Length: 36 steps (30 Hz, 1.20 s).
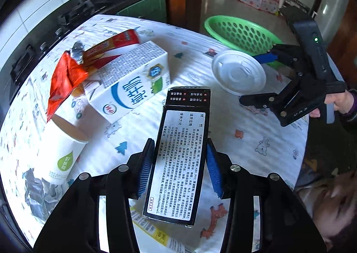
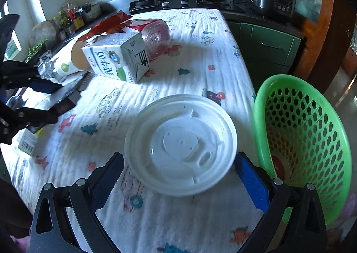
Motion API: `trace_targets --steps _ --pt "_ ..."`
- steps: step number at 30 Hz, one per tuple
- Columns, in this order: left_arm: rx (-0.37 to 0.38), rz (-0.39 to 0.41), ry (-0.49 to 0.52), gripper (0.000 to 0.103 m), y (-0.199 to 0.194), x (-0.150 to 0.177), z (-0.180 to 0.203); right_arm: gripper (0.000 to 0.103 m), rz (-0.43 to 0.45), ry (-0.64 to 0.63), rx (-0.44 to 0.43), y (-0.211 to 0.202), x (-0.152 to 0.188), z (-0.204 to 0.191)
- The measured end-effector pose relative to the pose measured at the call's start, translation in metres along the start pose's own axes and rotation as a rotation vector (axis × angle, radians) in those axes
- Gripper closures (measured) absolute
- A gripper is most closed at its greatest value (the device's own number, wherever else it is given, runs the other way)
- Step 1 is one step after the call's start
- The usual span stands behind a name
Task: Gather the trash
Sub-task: 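Grasp the black-and-white box with the left gripper while the right gripper holds the lid, then drop the lid and the black-and-white box into the green basket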
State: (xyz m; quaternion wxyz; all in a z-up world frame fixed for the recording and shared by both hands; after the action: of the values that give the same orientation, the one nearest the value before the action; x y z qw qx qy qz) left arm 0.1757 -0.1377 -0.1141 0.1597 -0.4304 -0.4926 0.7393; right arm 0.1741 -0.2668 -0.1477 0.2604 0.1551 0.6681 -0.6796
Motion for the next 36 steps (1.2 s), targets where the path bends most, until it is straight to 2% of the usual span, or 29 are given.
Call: trace_targets --steps 5,10,17,20,30,36 --pt "-0.001 0.008 -0.012 0.058 0.000 -0.002 -0.002 0.007 0.019 -0.016 0.028 0.004 -0.007 -0.004" --pt "0.005 0.022 -0.006 0.058 -0.001 -0.007 0.003 0.012 0.039 0.004 0.037 -0.002 -0.010 -0.002" --pt "0.023 0.056 -0.010 0.058 -0.002 -0.024 0.014 0.013 0.082 0.034 0.036 -0.026 -0.011 0.010" --pt "0.036 0.071 -0.005 0.058 -0.003 -0.034 0.021 0.013 0.095 0.079 0.049 -0.038 -0.013 0.028" --pt "0.098 0.119 0.012 0.058 0.010 -0.090 0.059 0.011 0.080 0.299 0.128 -0.053 -0.004 0.134" --pt "0.134 0.133 0.029 0.058 0.029 -0.132 0.087 0.009 0.069 0.346 0.153 -0.048 0.006 0.169"
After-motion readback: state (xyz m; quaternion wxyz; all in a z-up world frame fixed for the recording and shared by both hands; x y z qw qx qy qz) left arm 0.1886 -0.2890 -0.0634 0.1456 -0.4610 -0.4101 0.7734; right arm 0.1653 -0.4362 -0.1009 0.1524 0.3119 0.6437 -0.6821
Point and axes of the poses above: each gripper's, at about its wrist camera, not at the fingertips, and y roughly the way its jaws point, z to its right, x to its underside, the point moved 10 cm from there along y, roughly the way its jaws point, and after that the axes turned 10 degrees about x, right-handed, at the moved point
